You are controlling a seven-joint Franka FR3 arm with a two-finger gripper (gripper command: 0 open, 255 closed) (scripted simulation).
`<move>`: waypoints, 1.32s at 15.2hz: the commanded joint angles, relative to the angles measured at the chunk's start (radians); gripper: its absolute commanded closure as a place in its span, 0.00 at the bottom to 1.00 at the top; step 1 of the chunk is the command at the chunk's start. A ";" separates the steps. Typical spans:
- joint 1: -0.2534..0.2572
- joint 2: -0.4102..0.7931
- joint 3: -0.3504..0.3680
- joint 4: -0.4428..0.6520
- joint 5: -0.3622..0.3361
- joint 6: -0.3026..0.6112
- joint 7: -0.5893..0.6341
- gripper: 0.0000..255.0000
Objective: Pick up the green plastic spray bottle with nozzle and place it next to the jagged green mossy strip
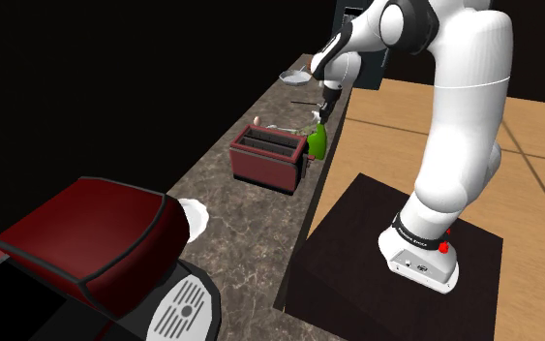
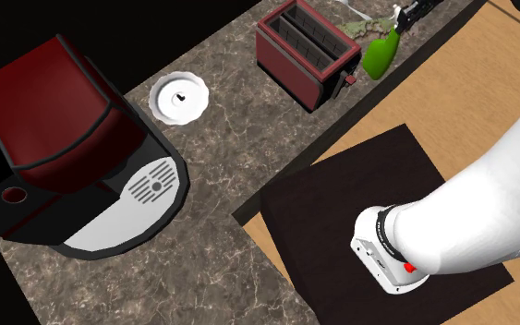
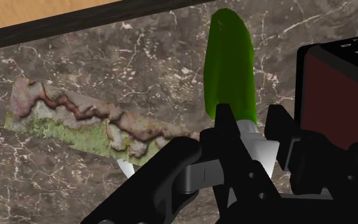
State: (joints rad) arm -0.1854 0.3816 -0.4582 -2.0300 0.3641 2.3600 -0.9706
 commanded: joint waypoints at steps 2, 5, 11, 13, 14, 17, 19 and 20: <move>-0.003 0.004 0.001 -0.001 0.004 0.005 -0.005 1.00; -0.003 0.004 0.001 -0.001 0.004 0.005 -0.005 1.00; -0.003 0.004 0.001 -0.001 0.004 0.005 -0.004 0.00; -0.003 0.004 0.001 -0.001 0.004 0.005 -0.004 0.00; 0.003 -0.020 -0.009 0.002 -0.015 -0.019 0.007 0.00; 0.017 -0.083 -0.034 0.019 -0.064 -0.090 0.039 0.00; 0.016 -0.083 -0.034 0.019 -0.064 -0.090 0.039 0.00; 0.016 -0.083 -0.034 0.019 -0.064 -0.090 0.039 0.00</move>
State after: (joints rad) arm -0.1699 0.3030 -0.4908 -2.0090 0.3028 2.2722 -0.9327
